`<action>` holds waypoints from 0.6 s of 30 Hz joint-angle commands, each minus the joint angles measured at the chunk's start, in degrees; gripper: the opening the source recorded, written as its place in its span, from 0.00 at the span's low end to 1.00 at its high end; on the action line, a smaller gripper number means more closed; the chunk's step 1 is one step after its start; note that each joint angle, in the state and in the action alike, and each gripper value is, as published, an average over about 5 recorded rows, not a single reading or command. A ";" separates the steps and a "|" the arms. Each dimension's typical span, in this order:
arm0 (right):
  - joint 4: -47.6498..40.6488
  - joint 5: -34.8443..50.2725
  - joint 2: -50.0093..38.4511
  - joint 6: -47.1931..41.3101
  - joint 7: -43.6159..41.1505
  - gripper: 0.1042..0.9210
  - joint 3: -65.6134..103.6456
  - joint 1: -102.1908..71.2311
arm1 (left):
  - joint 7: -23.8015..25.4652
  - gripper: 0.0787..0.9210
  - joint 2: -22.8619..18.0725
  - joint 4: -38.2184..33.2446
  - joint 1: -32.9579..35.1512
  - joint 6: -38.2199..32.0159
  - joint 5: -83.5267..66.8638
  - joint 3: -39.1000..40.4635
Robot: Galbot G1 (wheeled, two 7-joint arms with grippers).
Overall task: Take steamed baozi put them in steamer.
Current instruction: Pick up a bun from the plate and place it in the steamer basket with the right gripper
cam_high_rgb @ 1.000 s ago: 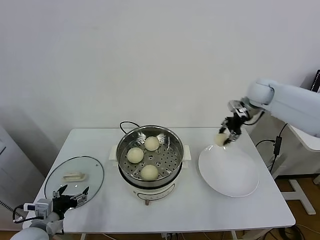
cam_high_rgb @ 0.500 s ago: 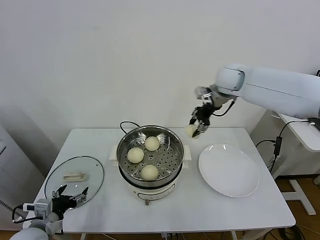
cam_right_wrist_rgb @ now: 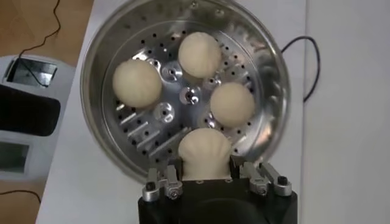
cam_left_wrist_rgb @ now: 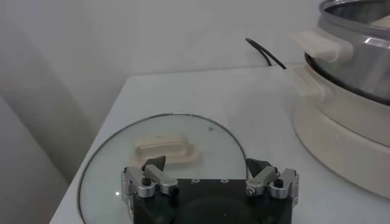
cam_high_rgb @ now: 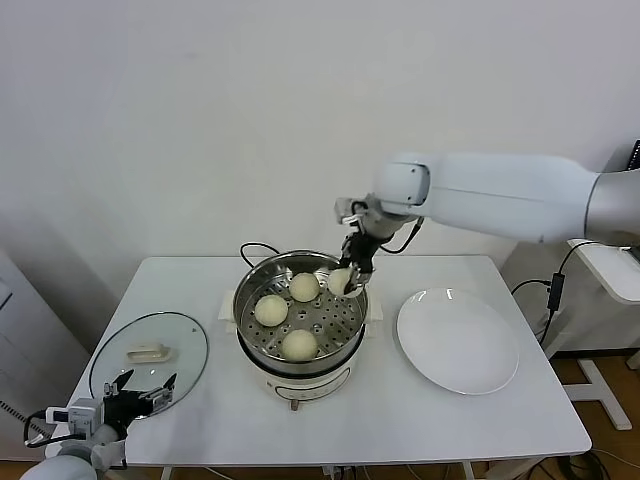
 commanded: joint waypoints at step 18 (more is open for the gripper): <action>0.99 -0.85 3.01 -5.60 9.77 0.47 0.25 -9.23 | 0.00 0.88 -0.78 0.09 0.69 -0.31 0.04 -0.70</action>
